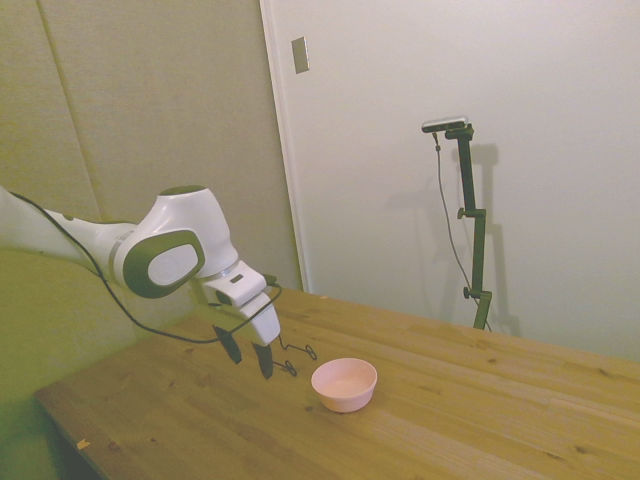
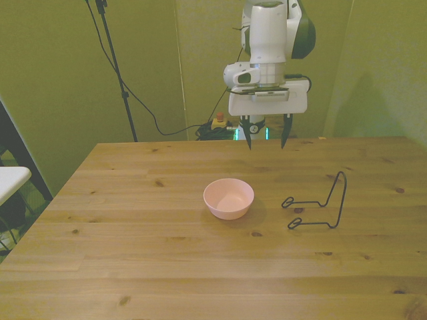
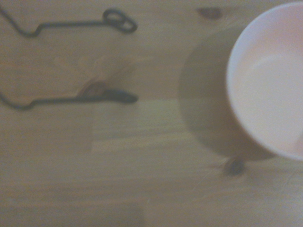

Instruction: Load the bowl

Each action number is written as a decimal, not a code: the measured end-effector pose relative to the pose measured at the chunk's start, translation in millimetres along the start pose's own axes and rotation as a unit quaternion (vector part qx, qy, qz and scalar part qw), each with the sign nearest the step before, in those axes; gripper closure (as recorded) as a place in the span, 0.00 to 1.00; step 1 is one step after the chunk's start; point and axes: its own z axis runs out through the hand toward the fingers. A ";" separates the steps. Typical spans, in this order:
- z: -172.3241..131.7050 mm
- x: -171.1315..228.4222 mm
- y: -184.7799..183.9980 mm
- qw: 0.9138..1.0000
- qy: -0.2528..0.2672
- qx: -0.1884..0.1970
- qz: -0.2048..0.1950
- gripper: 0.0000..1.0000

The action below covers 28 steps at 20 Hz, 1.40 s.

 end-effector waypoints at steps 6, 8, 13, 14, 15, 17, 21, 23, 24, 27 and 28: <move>12.0 54.3 -16.2 1.000 0.006 -0.002 0.029 0.00; 21.0 67.2 -23.9 0.999 0.006 -0.003 0.036 0.00; 57.1 81.9 -44.4 0.999 -0.001 -0.010 0.047 0.00; 66.5 82.3 -47.6 0.999 -0.002 -0.012 0.048 0.00; 75.4 82.4 -50.1 0.999 -0.005 -0.014 0.048 0.00; 91.4 82.7 -53.9 0.999 -0.007 -0.017 0.048 0.00; 113.9 84.7 -58.5 0.998 -0.010 -0.024 0.054 1.00; 121.6 85.6 -58.0 0.998 -0.012 -0.028 0.056 1.00; 123.7 85.8 -57.5 0.998 -0.013 -0.028 0.057 1.00; 125.1 85.1 -57.8 0.998 -0.017 -0.027 0.061 1.00; 125.1 84.6 -58.3 0.998 -0.017 -0.026 0.061 1.00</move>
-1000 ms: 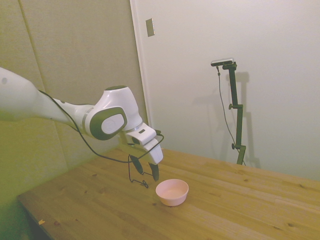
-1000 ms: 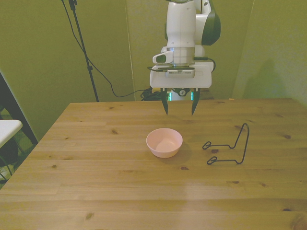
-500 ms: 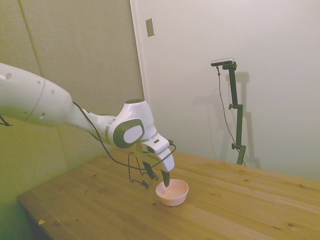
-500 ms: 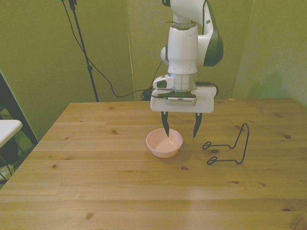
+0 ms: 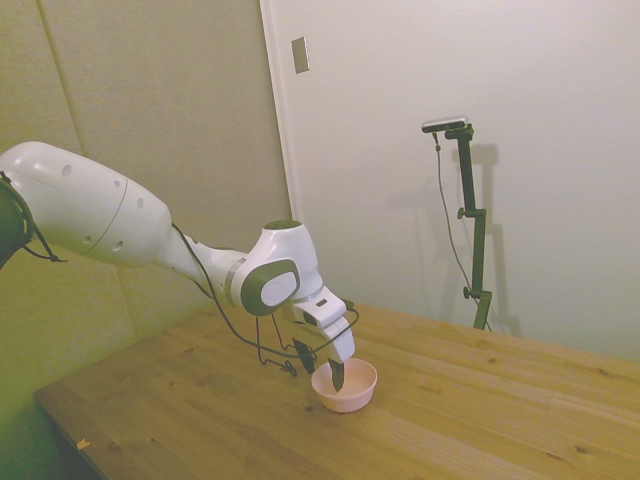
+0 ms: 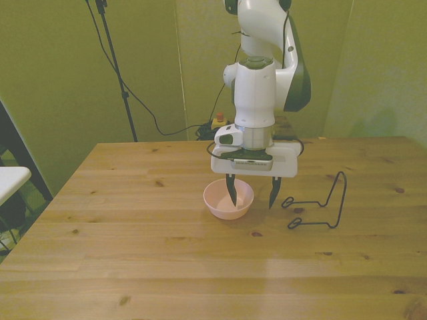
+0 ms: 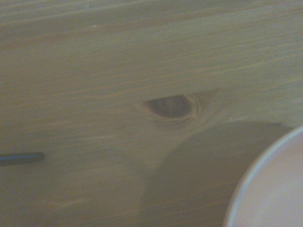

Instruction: Load the bowl

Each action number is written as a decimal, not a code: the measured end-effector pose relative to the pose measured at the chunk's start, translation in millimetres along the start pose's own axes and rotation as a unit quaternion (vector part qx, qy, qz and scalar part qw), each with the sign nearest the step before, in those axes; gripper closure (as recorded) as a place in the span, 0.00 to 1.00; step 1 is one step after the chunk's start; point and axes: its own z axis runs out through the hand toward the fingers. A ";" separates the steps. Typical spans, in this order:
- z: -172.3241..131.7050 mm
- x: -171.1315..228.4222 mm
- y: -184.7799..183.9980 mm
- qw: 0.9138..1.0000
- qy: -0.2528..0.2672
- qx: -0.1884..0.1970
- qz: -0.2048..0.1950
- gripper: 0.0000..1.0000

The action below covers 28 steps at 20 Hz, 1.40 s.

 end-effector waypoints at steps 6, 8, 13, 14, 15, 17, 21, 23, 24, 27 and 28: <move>0.3 -1.8 -1.0 1.000 -0.002 0.000 0.000 1.00; 0.4 -1.9 -0.9 1.000 -0.003 -0.001 0.000 1.00; -0.6 -1.6 -1.5 1.000 -0.010 0.004 0.009 1.00; -0.8 -1.5 -1.7 1.000 -0.011 0.005 0.010 1.00; -1.2 -1.3 -1.9 1.000 -0.011 0.005 0.010 1.00; -3.1 -0.5 -3.1 1.000 -0.012 0.007 0.011 1.00; -7.3 0.4 -5.8 1.000 -0.020 0.012 0.009 1.00; -14.3 1.7 -7.7 0.999 -0.026 0.023 0.004 1.00; -19.6 2.4 -7.9 0.999 -0.032 0.028 0.001 1.00; -38.5 2.9 -6.5 0.997 -0.052 0.049 -0.010 1.00; -46.0 2.2 -5.8 0.997 -0.059 0.057 -0.014 1.00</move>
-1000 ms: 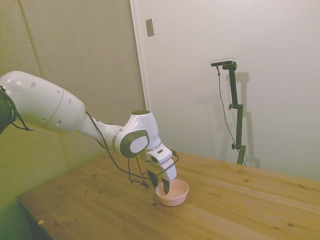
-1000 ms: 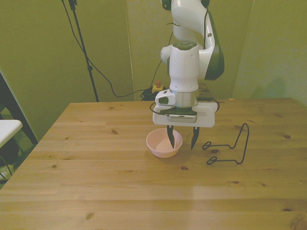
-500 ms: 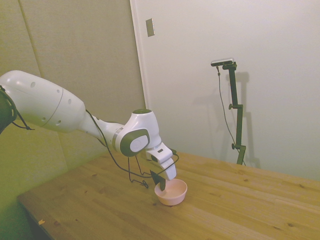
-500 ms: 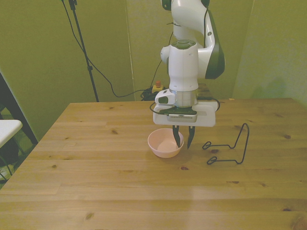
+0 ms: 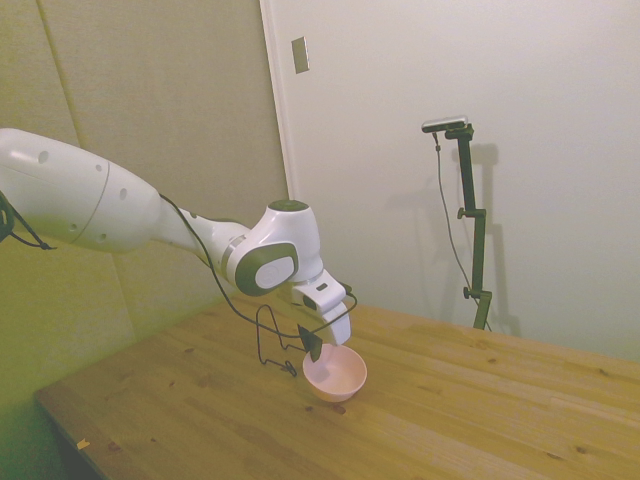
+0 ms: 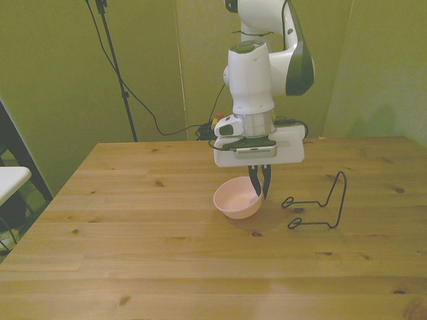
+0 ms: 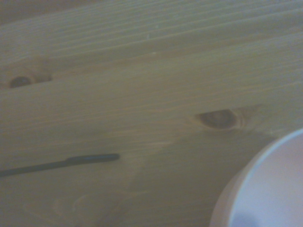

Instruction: Load the bowl

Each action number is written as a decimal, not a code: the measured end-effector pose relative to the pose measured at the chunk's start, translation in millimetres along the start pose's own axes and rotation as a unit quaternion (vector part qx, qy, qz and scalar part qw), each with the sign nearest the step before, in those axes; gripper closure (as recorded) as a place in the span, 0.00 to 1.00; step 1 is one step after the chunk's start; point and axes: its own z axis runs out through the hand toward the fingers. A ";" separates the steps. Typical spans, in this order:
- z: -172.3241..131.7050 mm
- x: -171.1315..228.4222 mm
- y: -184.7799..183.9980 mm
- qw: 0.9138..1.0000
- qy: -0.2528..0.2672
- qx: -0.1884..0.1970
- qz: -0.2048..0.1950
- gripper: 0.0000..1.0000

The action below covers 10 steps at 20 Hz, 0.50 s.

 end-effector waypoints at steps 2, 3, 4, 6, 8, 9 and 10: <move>-18.2 -5.4 -1.7 0.999 -0.017 0.024 -0.011 1.00; -29.2 -8.9 -2.9 0.999 -0.026 0.039 -0.016 1.00; -40.6 -12.5 -4.1 0.998 -0.033 0.053 -0.021 1.00; -61.8 -19.0 -6.2 0.996 -0.042 0.080 -0.027 1.00; -84.5 -26.6 -7.4 0.993 -0.046 0.102 -0.039 1.00; -84.2 -27.1 -7.8 0.993 -0.049 0.105 -0.038 1.00; -83.4 -28.3 -8.7 0.991 -0.056 0.115 -0.038 1.00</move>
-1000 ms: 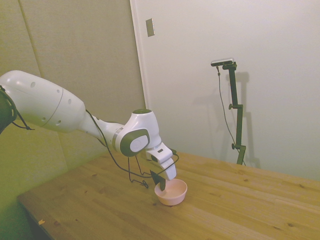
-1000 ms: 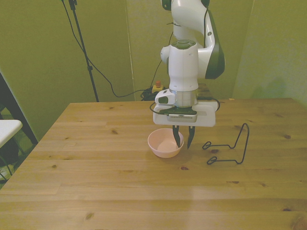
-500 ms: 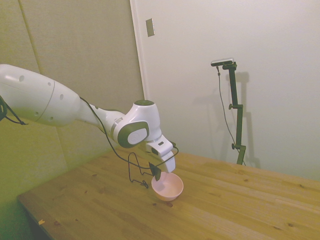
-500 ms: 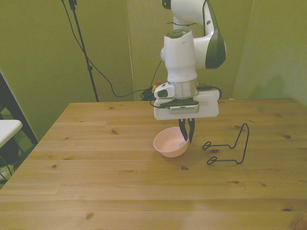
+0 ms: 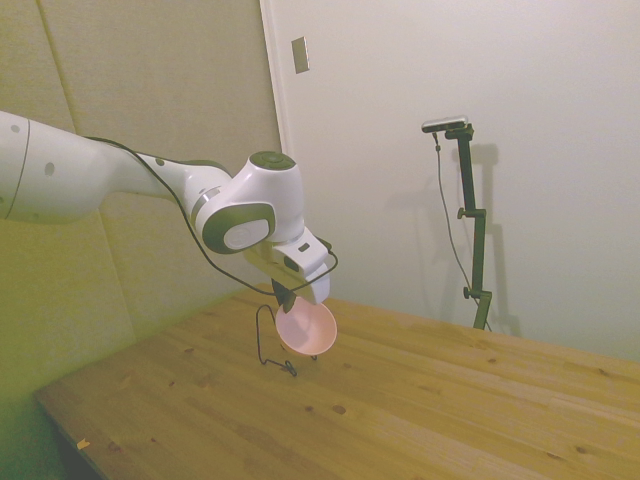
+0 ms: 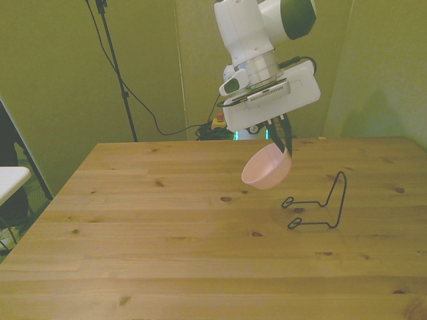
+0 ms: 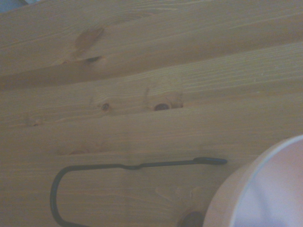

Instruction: Load the bowl

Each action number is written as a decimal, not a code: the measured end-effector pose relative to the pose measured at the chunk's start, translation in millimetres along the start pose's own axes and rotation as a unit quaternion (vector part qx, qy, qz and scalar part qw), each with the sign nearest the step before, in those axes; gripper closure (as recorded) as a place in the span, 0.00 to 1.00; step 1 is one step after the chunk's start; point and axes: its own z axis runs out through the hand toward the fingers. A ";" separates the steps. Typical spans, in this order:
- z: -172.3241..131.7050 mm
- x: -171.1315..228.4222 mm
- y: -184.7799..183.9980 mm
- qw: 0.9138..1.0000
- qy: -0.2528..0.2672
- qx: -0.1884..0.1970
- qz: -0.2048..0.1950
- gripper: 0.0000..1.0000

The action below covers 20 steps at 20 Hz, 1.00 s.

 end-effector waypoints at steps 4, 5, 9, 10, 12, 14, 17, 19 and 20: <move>8.1 -2.3 -4.9 0.998 -0.029 0.049 -0.004 1.00; 12.3 -2.5 -6.0 0.997 -0.039 0.065 -0.006 1.00; 38.0 -5.5 -14.2 0.989 -0.076 0.124 -0.023 1.00; 39.2 -5.7 -13.9 0.989 -0.079 0.125 -0.024 1.00; 42.7 -5.6 -12.6 0.987 -0.088 0.130 -0.026 1.00; 48.2 -3.7 -8.9 0.984 -0.104 0.141 -0.030 1.00; 55.7 2.8 -2.1 0.978 -0.129 0.161 -0.037 1.00; 62.1 7.5 0.6 0.974 -0.139 0.173 -0.039 1.00; 66.0 8.2 0.9 0.972 -0.145 0.177 -0.042 1.00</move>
